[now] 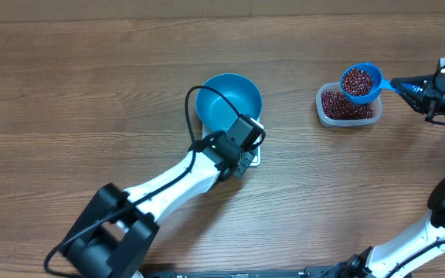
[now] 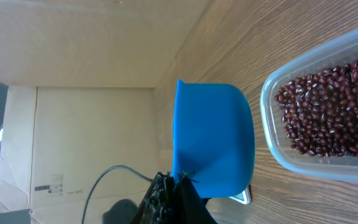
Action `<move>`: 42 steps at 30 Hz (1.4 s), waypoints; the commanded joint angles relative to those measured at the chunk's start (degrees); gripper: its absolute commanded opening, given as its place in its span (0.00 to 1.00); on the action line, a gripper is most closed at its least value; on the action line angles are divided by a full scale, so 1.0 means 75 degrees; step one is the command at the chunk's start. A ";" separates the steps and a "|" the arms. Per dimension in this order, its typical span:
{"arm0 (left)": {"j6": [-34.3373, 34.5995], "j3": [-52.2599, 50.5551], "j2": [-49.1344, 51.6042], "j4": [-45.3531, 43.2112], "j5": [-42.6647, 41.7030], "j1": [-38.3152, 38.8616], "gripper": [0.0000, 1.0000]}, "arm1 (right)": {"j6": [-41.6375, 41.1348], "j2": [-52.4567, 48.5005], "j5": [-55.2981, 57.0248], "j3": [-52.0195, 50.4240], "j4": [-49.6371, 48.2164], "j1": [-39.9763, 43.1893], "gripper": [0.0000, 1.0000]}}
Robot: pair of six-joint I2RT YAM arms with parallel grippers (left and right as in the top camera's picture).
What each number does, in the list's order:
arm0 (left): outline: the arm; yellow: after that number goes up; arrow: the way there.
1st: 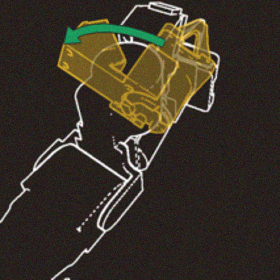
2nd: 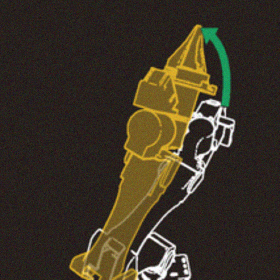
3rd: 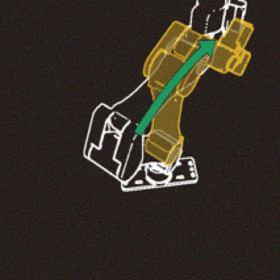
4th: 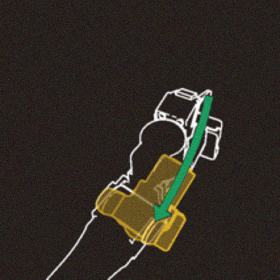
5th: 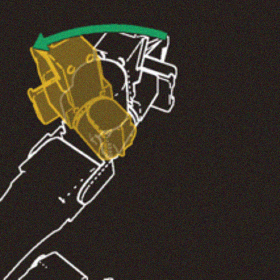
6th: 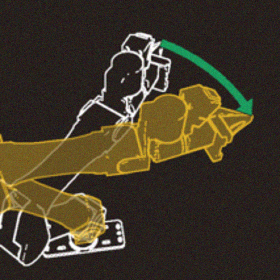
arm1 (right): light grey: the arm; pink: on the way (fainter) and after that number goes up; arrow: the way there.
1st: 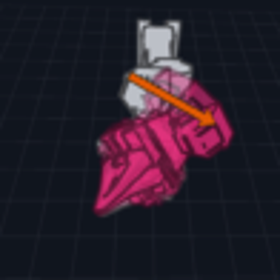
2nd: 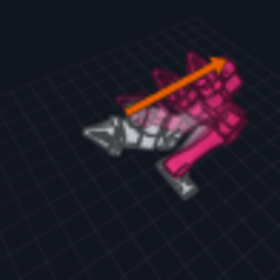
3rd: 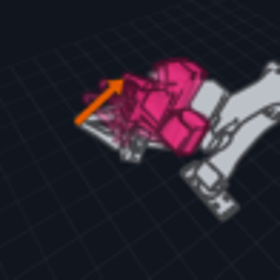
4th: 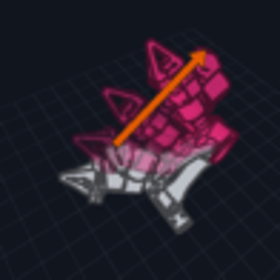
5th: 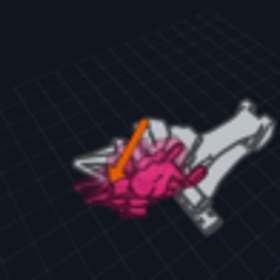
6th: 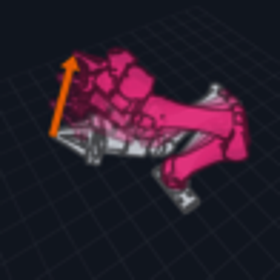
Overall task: Scoop item into bowl and weigh 150g on scale
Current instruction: 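Raise the left gripper back from the scale buttons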
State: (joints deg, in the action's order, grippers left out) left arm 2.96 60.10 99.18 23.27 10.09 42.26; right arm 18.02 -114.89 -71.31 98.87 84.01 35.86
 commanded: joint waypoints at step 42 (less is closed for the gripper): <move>0.0061 0.0026 -0.3564 0.1935 -0.0149 0.0239 1.00 | 0.0067 0.0000 -0.0006 -0.0029 -0.0102 -0.0020 0.04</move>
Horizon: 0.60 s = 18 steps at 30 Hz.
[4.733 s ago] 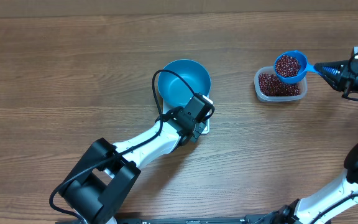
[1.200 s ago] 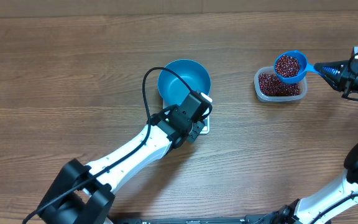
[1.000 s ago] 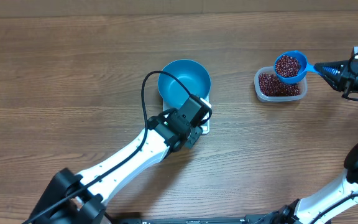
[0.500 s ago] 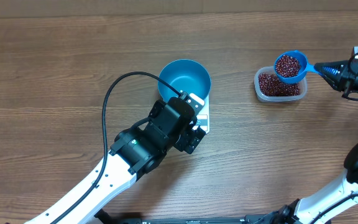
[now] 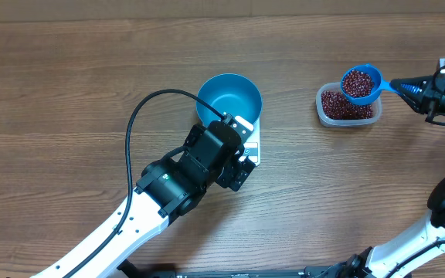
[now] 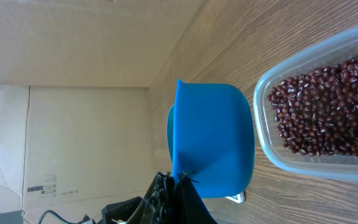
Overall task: Scoop item into bowl and weigh 150g on scale
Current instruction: 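Raise the left gripper back from the scale buttons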
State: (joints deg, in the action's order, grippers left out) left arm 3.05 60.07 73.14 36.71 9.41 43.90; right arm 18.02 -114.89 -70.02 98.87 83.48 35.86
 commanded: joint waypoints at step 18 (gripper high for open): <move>-0.0119 0.0009 -0.0393 0.0702 -0.0915 -0.0557 1.00 | 0.0067 0.0000 -0.0152 -0.0029 -0.0032 -0.0020 0.04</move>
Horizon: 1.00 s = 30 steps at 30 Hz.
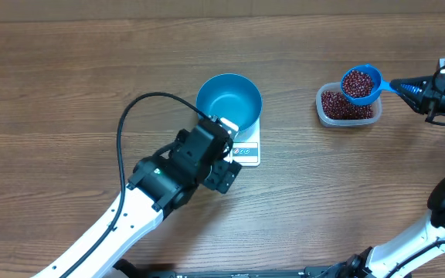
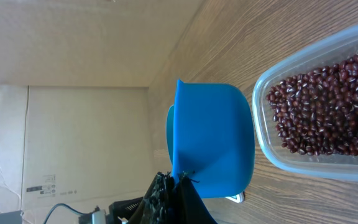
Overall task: Scoop item into bowl and weigh 150g on scale
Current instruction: 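Raise the left gripper back from the scale buttons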
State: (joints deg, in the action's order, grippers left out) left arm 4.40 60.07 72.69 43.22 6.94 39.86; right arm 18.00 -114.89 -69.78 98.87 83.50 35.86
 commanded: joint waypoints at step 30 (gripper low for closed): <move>-0.0300 -0.2148 -0.0460 -0.2291 -0.0487 -0.0017 1.00 | 0.0070 0.0000 -0.0041 -0.0029 -0.0058 -0.0020 0.04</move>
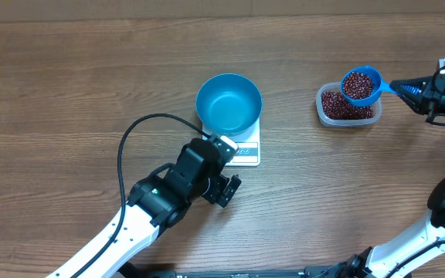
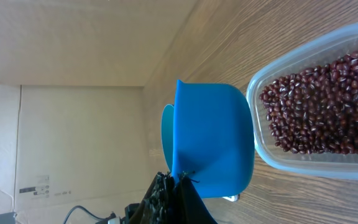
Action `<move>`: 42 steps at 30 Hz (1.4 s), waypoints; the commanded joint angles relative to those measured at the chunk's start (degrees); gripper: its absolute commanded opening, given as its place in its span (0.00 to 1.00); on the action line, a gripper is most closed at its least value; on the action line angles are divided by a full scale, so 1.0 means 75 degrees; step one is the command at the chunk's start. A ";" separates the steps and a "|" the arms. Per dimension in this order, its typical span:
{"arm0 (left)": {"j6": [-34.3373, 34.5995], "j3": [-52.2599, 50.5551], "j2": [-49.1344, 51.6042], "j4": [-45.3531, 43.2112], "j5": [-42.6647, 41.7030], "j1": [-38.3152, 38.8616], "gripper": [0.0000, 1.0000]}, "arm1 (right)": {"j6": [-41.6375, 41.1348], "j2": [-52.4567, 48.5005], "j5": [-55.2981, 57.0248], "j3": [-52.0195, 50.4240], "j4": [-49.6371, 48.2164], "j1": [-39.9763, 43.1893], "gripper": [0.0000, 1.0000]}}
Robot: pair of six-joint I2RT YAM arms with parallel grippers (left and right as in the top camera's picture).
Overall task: Scoop item into bowl and weigh 150g on scale
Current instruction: 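Raise the left gripper back from the scale buttons, then carry the bean-filled scoop with the right gripper over the blue bowl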
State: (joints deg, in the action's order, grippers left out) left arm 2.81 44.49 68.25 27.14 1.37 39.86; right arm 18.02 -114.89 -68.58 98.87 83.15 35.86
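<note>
An empty blue bowl (image 1: 229, 103) stands on a white scale (image 1: 247, 151) at mid-table. A clear tub of red beans (image 1: 349, 108) (image 2: 319, 115) lies to the right. Above the tub hangs a blue scoop (image 1: 361, 84) (image 2: 213, 137) heaped with beans, and my right gripper (image 1: 412, 89) (image 2: 179, 180) is shut on its handle. My left gripper (image 1: 224, 190) is just below the scale's near left corner, off the scale; how its jaws stand does not show.
The left arm and its black cable (image 1: 134, 147) slant from the bottom left toward the scale. The right arm comes in from the right edge. Cardboard walls stand beyond the table in the right wrist view.
My left gripper has drawn back from the scale's near edge to the bare wood below its left corner. The right gripper and loaded scoop have hardly moved.
My left gripper lay over the scale's front below the bowl. Then it sat at the scale's left part, then at its left edge, and now it is off the scale. All the while my right gripper held the loaded scoop over the tub.
</note>
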 commanded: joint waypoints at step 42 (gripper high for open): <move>0.0055 -0.0070 0.0137 -0.0017 0.0752 -0.0012 0.99 | 0.0058 0.0000 -0.0714 -0.0029 0.0140 -0.0020 0.04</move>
State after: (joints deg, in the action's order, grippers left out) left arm 2.85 44.49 68.90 27.00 6.31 39.86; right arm 18.02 -114.89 -68.14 98.87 83.70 35.86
